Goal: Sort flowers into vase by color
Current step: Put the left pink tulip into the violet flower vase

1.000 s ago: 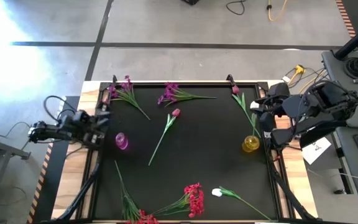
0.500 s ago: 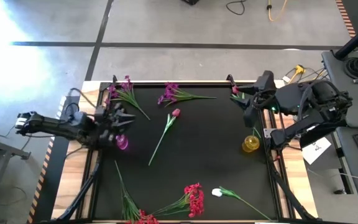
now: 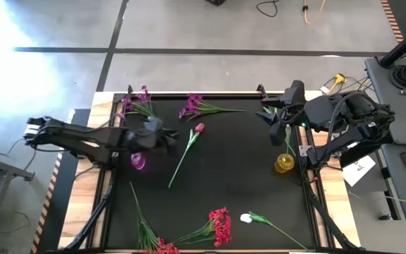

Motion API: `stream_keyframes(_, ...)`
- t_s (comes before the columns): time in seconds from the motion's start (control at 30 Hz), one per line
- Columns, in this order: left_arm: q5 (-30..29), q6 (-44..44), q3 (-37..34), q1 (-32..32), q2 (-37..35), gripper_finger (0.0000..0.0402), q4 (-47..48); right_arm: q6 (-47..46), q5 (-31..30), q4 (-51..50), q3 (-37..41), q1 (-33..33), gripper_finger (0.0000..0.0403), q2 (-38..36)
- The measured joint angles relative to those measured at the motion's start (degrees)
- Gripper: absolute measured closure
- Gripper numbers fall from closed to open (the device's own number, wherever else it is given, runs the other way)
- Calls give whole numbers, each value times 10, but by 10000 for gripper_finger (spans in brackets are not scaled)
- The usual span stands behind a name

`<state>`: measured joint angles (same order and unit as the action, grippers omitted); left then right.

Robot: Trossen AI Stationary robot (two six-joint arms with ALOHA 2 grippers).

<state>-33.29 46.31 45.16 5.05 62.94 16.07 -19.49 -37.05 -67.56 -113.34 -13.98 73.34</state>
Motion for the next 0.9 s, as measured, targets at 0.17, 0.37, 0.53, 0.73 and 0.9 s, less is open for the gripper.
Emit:
stream_keyframes(0.17, 37, 102, 20, -25, 105, 278, 9, -2, 0, -10, 1, -4, 209, 2)
stream_keyframes(0.37, 97, 136, 52, -75, 215, 229, 20, -15, -5, -32, 1, -4, 209, 2)
stream_keyframes(0.53, 134, 82, 121, -116, 310, 187, 53, -19, -5, -53, 1, -4, 209, 3)
stream_keyframes(0.73, 184, 52, 199, -157, 415, 192, 121, -77, -4, -119, 1, -4, 209, 3)
stream_keyframes(0.9, 190, 36, 239, -174, 453, 210, 158, -115, -3, -158, 1, -4, 209, 3)
